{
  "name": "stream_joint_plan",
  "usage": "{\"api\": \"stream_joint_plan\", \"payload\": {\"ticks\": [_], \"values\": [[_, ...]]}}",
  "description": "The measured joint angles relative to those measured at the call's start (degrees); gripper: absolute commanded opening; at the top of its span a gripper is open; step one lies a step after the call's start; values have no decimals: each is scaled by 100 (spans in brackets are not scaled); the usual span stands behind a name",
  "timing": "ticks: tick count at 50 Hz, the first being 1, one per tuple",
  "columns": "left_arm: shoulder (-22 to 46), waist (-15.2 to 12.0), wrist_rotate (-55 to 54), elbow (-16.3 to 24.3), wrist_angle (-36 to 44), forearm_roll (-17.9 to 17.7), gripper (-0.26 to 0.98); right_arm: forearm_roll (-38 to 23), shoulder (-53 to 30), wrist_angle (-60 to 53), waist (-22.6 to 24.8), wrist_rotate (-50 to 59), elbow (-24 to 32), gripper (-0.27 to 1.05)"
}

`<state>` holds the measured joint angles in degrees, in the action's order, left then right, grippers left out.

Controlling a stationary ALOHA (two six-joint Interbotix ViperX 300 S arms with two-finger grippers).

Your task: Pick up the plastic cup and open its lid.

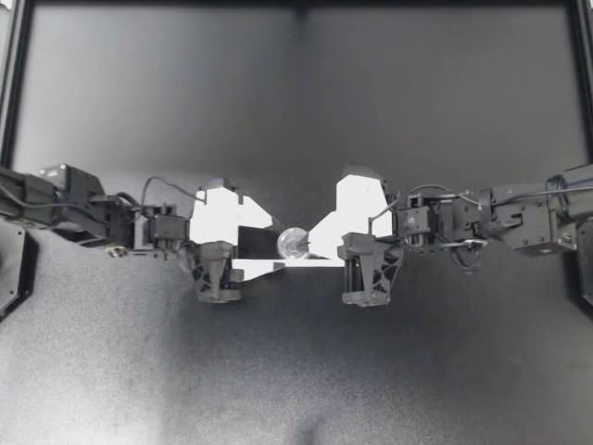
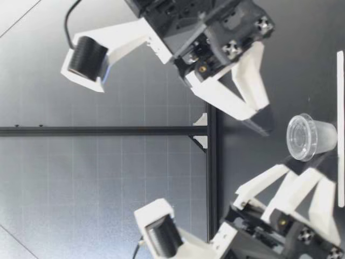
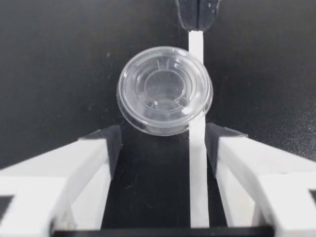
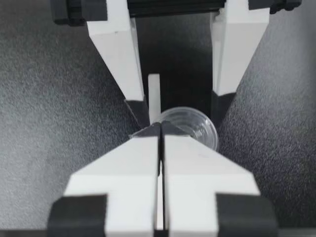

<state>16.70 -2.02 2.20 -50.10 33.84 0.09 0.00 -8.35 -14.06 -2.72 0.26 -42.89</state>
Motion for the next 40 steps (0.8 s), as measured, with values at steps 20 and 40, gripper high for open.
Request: {"api": "stream_joint_plan", "payload": {"ticks": [20, 40], "values": [[141, 0, 9, 167, 0, 0, 58, 0, -229, 26, -114, 0, 9, -19], [220, 9, 0, 220, 9, 9, 57, 0, -272, 316, -176, 0, 9, -19]]}}
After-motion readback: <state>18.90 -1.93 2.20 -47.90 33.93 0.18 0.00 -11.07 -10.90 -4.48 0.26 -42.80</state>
